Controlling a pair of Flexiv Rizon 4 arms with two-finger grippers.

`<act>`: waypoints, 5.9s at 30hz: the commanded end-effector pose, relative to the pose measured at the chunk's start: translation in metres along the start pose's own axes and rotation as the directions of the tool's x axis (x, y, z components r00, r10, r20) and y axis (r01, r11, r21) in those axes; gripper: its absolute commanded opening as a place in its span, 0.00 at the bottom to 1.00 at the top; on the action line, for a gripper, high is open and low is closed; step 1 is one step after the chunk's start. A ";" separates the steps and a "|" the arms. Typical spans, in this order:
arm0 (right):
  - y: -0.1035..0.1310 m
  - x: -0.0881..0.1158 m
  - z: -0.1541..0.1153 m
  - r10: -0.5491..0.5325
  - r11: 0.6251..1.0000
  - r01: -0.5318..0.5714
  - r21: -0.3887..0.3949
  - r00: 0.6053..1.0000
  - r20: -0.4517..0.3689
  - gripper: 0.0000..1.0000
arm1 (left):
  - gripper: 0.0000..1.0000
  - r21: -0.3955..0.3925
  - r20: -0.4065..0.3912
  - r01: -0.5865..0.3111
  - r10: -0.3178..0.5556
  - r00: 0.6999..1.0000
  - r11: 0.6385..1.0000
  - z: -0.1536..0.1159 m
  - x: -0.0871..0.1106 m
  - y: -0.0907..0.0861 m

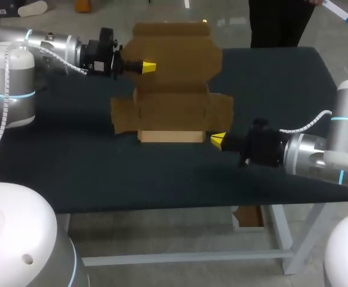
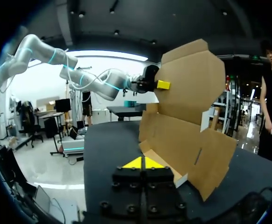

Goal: Assemble the packaging by folding the flat box into shape, placing the metal phone stand inside, and closing the box properly

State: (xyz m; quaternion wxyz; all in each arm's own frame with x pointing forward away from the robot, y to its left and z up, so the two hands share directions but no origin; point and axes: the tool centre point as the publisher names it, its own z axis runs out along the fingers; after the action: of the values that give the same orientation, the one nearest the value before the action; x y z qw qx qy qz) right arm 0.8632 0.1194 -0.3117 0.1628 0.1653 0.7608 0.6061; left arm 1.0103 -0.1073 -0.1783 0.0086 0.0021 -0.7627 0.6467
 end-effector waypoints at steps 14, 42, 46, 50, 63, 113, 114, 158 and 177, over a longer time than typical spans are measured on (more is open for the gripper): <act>-0.011 0.006 0.024 0.101 0.995 -0.099 -0.018 0.986 0.135 0.00 | 0.00 0.017 -0.005 -0.007 0.007 1.000 1.000 -0.004 0.002 0.002; -0.045 0.024 0.091 0.151 0.988 -0.144 -0.063 0.981 0.120 0.00 | 0.00 0.017 -0.005 -0.007 0.007 1.000 1.000 -0.004 0.002 0.002; -0.050 0.025 0.099 0.160 0.987 -0.154 -0.051 0.977 0.142 0.00 | 0.00 0.017 -0.005 -0.007 0.007 1.000 1.000 -0.004 0.002 0.002; -0.053 0.026 0.102 0.161 0.987 -0.157 -0.036 0.971 0.174 0.00 | 0.00 0.017 -0.005 -0.007 0.007 1.000 1.000 -0.004 0.002 0.002; -0.062 0.024 0.116 0.171 0.985 -0.171 -0.019 0.958 0.232 0.00 | 0.00 0.017 -0.005 -0.007 0.007 1.000 1.000 -0.004 0.002 0.002; -0.074 -0.028 0.153 0.231 0.966 -0.259 0.023 0.895 0.382 0.00 | 0.00 0.017 -0.005 -0.007 0.007 1.000 1.000 -0.004 0.002 0.002; -0.073 -0.029 0.153 0.230 0.966 -0.258 0.023 0.894 0.383 0.00 | 0.00 0.017 -0.005 -0.007 0.007 1.000 1.000 -0.004 0.002 0.002; -0.088 -0.043 0.161 0.232 0.952 -0.294 0.086 0.875 0.425 0.00 | 0.00 0.017 -0.005 -0.007 0.007 1.000 1.000 -0.004 0.002 0.002; -0.096 -0.047 0.163 0.256 0.946 -0.317 0.071 0.862 0.438 0.00 | 0.00 0.017 -0.005 -0.007 0.007 1.000 1.000 -0.004 0.002 0.002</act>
State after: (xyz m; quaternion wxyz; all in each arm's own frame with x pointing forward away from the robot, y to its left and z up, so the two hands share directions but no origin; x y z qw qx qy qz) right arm 0.9724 0.2190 -0.4313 0.2158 0.4154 0.7179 0.5152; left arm 1.0083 -0.1036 -0.1774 0.0069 -0.0002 -0.7578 0.6524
